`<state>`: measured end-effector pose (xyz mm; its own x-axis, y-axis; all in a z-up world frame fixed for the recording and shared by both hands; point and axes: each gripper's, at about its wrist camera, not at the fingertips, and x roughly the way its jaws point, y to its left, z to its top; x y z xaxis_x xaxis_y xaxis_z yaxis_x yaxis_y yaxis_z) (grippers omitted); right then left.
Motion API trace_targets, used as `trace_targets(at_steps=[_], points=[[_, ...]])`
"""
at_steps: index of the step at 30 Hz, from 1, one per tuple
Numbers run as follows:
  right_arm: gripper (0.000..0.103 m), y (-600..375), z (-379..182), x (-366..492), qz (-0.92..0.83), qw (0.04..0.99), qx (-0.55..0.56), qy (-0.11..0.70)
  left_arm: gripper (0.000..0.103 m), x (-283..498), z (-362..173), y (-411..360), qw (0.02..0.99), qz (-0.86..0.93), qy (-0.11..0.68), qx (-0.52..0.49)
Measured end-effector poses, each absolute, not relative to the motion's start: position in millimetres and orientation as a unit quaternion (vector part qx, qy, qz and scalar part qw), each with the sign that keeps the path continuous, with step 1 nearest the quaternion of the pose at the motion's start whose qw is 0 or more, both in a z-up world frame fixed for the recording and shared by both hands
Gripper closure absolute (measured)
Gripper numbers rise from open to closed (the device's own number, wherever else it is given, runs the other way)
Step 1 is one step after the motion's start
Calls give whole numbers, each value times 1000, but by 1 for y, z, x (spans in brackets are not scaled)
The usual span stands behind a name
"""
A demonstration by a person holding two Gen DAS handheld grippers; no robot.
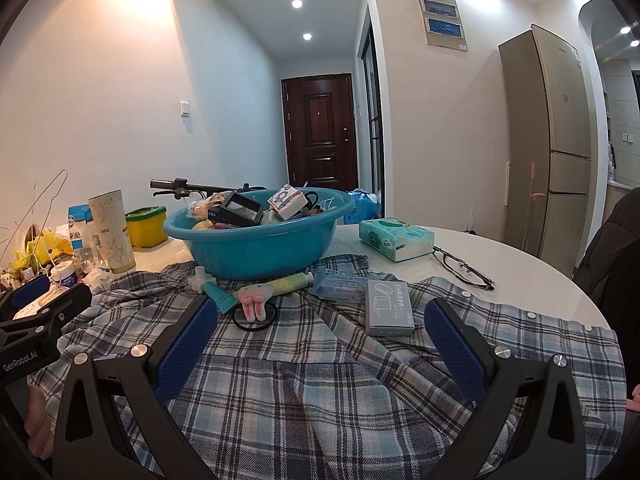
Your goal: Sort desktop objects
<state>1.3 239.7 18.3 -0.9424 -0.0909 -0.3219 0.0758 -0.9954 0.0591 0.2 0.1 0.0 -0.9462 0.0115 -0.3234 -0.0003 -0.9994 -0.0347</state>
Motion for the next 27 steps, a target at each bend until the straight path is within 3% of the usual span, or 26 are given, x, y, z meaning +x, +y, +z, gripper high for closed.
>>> trace_targets(at_steps=[27], points=[[0, 241, 18, 1, -985, 42, 165, -24, 0, 0, 0, 0, 3, 986, -17, -164]])
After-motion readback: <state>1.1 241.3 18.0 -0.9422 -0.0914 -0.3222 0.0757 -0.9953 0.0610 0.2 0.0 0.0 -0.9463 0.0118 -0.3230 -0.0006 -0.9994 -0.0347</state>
